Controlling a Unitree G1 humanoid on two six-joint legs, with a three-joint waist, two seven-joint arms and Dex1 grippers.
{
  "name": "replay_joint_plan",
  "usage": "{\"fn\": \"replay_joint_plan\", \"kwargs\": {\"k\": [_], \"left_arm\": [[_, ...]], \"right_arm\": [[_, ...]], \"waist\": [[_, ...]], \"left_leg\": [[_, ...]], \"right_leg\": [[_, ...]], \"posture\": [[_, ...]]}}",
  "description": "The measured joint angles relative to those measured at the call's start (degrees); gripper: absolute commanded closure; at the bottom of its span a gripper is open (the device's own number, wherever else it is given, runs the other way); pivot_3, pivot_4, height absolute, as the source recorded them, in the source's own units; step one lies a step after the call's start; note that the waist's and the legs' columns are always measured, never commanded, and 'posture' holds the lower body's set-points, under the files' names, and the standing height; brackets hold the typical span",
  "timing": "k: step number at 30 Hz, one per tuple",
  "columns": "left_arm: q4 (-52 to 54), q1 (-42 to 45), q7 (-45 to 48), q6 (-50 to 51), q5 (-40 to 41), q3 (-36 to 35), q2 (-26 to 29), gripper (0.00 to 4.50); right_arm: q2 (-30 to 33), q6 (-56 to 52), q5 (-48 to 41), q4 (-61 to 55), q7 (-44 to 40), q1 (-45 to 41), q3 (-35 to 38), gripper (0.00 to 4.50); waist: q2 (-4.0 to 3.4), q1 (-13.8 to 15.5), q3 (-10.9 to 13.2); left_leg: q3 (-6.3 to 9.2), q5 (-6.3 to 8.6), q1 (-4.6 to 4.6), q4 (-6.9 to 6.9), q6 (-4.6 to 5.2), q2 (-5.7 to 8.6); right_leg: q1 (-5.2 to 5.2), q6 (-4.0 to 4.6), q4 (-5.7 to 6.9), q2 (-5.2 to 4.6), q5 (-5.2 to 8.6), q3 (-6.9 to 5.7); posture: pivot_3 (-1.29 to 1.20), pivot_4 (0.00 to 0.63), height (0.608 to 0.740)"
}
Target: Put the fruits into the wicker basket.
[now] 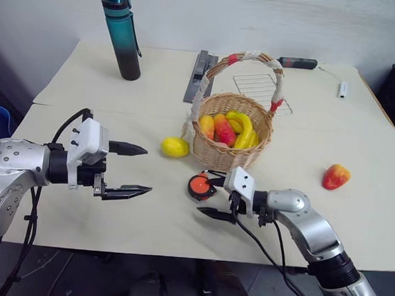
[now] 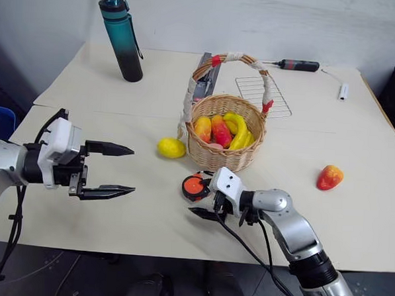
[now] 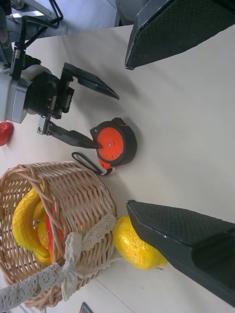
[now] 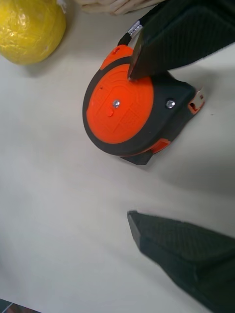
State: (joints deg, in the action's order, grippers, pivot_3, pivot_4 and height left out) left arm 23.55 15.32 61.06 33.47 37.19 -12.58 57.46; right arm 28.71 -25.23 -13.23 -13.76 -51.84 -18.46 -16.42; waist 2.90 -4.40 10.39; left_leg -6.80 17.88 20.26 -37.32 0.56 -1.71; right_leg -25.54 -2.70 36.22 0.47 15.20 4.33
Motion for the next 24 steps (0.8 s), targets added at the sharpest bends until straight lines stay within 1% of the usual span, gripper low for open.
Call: {"fn": "replay_joint_plan", "kwargs": {"k": [7, 17, 20, 24], "left_arm": [[-0.72, 0.25, 0.4, -0.19, -0.01, 0.18, -0.05, 0.0], [-0.79, 0.96, 0.53, -0.15, 0.04, 0.24, -0.07, 0.0], [-0.79, 1.01, 0.69, -0.15, 0.04, 0.24, -0.07, 0.0], [-0.78, 1.32, 0.77, -0.09, 0.1, 0.24, -0.07, 0.0]], "right_arm": [[-0.8, -0.38, 0.54, 1.08, 2.9, 0.81, 1.18, 0.03], [-5.93, 1.16, 2.52, 9.05, 4.68, -1.84, 0.38, 0.03], [-6.85, 1.91, 2.63, 9.94, 4.44, -2.09, 0.27, 0.64], [-6.97, 2.66, 2.23, 9.71, 2.8, -1.66, -0.1, 2.01]], "waist": [[0.0, -0.24, 0.0], [0.0, -0.4, 0.01], [0.0, -0.39, 0.0], [-0.01, -0.35, 0.01]], "left_leg": [[0.01, 0.0, 0.01, -0.01, 0.0, 0.0], [0.02, 0.0, 0.04, 0.02, -0.01, 0.0], [0.02, 0.0, 0.04, 0.02, -0.01, 0.0], [0.04, 0.0, 0.04, 0.04, -0.01, 0.0]], "right_leg": [[-0.01, 0.0, 0.0, 0.0, 0.0, -0.01], [-0.04, 0.01, 0.0, 0.0, 0.01, -0.02], [-0.04, 0.01, 0.0, 0.0, 0.01, -0.03], [-0.04, 0.01, -0.01, 0.0, 0.01, -0.04]], "posture": [[0.0, 0.15, 0.74], [0.0, 0.15, 0.74], [0.0, 0.15, 0.74], [0.0, 0.15, 0.74]]}}
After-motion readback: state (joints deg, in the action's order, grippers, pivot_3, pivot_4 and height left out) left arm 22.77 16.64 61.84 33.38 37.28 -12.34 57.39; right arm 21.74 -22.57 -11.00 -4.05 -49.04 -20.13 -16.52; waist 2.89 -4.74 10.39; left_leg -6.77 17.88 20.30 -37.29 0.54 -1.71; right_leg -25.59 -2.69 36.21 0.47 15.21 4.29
